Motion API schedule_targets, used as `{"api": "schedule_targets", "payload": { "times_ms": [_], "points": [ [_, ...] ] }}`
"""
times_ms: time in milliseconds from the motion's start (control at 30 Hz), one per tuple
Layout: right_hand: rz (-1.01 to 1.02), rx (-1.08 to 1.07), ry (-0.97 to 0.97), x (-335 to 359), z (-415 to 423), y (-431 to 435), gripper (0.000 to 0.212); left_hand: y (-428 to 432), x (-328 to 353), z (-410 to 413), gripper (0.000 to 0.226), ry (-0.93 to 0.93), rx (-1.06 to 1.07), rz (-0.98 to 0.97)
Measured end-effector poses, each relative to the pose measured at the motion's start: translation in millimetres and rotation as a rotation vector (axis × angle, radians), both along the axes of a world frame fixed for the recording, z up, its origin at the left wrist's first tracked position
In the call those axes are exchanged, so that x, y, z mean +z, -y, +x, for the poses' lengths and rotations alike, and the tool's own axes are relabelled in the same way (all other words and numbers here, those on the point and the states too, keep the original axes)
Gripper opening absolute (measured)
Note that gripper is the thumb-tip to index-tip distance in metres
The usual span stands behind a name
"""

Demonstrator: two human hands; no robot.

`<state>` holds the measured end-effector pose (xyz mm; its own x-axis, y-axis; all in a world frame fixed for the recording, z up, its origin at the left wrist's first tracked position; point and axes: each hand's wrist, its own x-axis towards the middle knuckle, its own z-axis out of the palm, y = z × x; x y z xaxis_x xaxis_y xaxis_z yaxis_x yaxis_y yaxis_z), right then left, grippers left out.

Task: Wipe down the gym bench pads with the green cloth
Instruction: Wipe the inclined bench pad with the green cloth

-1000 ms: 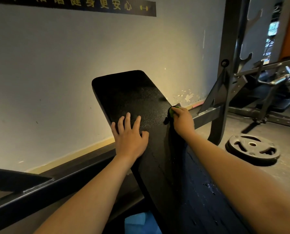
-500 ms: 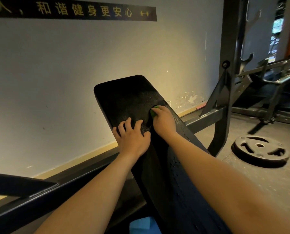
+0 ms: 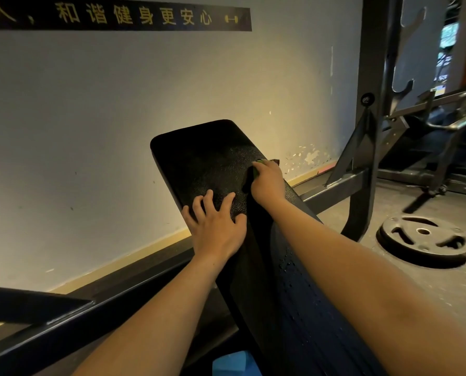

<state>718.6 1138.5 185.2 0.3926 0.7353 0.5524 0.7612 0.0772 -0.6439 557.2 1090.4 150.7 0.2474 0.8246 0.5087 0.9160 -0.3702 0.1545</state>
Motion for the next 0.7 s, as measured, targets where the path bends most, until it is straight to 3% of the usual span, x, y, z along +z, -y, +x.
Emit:
{"api": "schedule_targets", "payload": {
  "times_ms": [133, 467, 533, 700],
  "points": [
    [0.006, 0.059, 0.056, -8, 0, 2, 0.049, 1, 0, -1, 0.057, 0.013, -0.006, -0.015],
    [-0.053, -0.257, -0.157, -39, 18, 67, 0.040, 7, 0, -4, 0.058, 0.006, -0.027, -0.029],
    [-0.010, -0.209, -0.153, -37, 11, 62, 0.045, 6, 0, -3, 0.058, 0.009, -0.029, -0.023],
    [-0.019, 0.086, 0.107, -17, -7, 22, 0.056, 3, -3, -5, 0.058, 0.017, -0.026, 0.011]
  ]
}}
